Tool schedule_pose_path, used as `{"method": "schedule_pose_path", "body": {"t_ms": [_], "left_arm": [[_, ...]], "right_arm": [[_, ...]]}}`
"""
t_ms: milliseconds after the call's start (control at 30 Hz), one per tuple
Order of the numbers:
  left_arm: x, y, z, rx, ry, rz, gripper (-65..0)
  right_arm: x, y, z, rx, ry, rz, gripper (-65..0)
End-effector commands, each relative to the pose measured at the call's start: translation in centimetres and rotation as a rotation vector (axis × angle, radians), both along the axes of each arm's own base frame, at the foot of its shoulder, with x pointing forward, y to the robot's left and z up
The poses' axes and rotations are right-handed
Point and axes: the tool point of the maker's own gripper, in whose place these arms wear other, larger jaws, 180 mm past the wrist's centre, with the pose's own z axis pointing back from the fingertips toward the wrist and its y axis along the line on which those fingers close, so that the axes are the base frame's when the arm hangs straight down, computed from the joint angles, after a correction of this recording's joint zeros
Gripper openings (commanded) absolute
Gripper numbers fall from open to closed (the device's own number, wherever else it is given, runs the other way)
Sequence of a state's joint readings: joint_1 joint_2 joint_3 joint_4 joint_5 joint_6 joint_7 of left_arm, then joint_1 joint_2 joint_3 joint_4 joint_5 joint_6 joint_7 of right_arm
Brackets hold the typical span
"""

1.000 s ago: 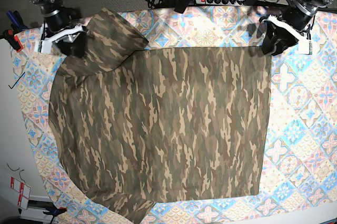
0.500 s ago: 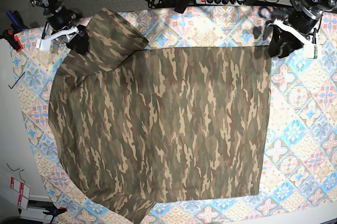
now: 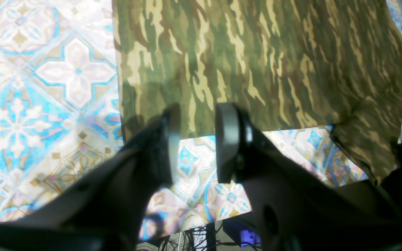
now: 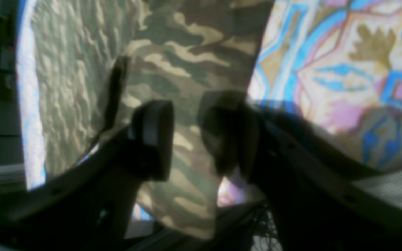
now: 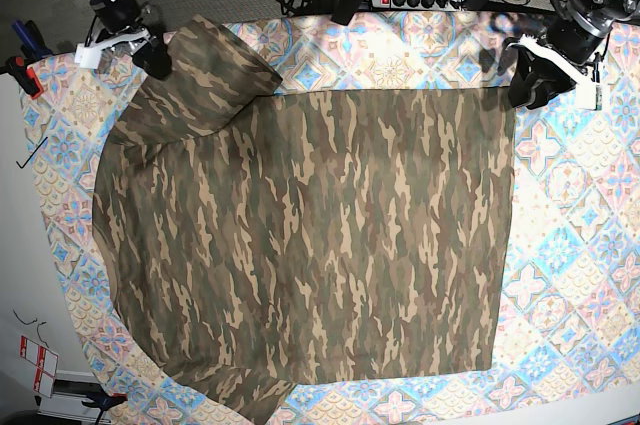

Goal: Fold the T-shirt properly
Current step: 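Lower both grippers to the shirt's shoulder corners beside the collar, then grasp the shoulder corners of the camouflage shirt with both grippers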

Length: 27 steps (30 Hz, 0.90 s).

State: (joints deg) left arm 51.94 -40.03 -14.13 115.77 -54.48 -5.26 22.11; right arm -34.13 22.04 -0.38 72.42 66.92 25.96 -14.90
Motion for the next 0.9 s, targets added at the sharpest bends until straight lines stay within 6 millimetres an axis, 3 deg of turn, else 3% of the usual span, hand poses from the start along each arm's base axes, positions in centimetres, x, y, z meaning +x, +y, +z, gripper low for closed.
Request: {"method": "schedule_pose_path", "body": {"t_ms": [0, 133, 300, 567, 767, 867], "left_arm": [[0.3, 0.0, 0.8, 0.001, -0.025, -0.012, -47.3], [0.3, -0.1, 0.7, 0.0, -0.022, -0.012, -47.3], [0.2, -0.2, 0.6, 0.0, -0.02, -0.014, -47.3], [0.2, 1.1, -0.2, 0.021, -0.002, 0.002, -46.6], [2.3, 3.8, -0.7, 0.073, -0.014, 0.021, -46.6], [3.1, 3.6, -0.5, 0.067, -0.03, -0.042, -46.5]], "right_arm": [[-1.4, 1.7, -0.9, 0.017, 0.066, 0.084, -36.7], [-2.1, 5.9, -1.0, 0.079, 0.077, 0.18, -36.8], [-1.2, 8.8, -0.7, 0.12, 0.049, 0.241, -36.8], [-0.7, 9.0, -0.6, 0.121, 0.041, 0.246, -36.8], [-0.7, 9.0, -0.6, 0.121, 0.041, 0.246, -36.8], [-0.7, 8.9, -0.6, 0.12, 0.041, 0.246, -36.8]]}}
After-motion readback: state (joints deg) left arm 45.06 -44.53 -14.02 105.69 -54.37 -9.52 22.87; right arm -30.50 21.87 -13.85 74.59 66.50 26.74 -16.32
